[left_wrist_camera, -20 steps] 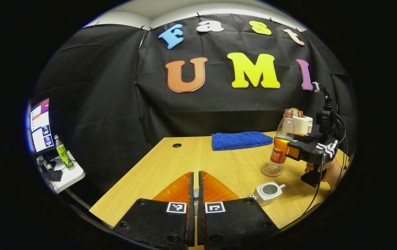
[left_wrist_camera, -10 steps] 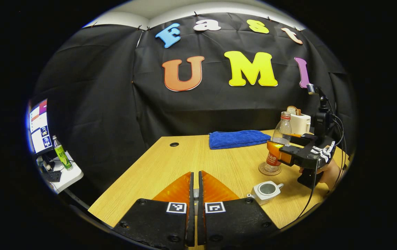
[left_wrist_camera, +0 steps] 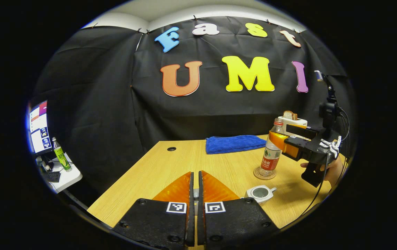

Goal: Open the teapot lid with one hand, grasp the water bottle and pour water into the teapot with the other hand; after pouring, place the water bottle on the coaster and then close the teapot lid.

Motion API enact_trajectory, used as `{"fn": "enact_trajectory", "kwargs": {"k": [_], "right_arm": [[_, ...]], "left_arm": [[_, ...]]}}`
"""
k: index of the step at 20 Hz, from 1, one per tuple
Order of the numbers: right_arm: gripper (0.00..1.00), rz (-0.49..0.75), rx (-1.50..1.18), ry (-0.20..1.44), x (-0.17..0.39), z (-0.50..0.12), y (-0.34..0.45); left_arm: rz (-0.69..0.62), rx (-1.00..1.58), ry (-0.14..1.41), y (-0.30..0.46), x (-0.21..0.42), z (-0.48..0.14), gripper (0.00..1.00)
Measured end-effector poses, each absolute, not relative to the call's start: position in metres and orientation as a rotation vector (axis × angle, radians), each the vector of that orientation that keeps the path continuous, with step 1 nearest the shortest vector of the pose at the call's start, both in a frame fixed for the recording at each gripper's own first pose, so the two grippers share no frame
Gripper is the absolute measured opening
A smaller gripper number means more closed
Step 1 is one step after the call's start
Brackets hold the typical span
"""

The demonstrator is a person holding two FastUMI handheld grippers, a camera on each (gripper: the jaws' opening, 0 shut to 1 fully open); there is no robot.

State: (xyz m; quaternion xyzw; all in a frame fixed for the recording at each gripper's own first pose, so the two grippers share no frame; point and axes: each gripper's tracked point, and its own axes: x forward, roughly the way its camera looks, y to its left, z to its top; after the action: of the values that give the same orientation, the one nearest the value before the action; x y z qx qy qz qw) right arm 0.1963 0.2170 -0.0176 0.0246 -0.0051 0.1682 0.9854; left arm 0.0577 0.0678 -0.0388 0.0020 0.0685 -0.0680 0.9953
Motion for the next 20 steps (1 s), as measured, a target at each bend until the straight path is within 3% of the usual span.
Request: {"fn": "enact_trajectory", "kwargs": {"k": [4,8,14,20], "right_arm": [[0.97,0.322,0.039,-0.093,0.167,0.013,0.192],[0.94,0.319,0.049,-0.156,0.136,0.028,0.164],[0.94,0.277,0.085,-0.105,0.111,-0.008,0.126],[0.95,0.263,0.190,-0.054,0.094,-0.039,0.095]], "left_arm": [[-0.169,-0.029,0.109,0.050,0.057,-0.034,0.05],[-0.304,-0.054,0.076,0.004,0.058,-0.035,0.05],[-0.458,-0.137,0.006,-0.055,0.060,-0.038,0.06],[-0.438,-0.131,-0.031,-0.070,0.066,-0.052,0.06]]}}
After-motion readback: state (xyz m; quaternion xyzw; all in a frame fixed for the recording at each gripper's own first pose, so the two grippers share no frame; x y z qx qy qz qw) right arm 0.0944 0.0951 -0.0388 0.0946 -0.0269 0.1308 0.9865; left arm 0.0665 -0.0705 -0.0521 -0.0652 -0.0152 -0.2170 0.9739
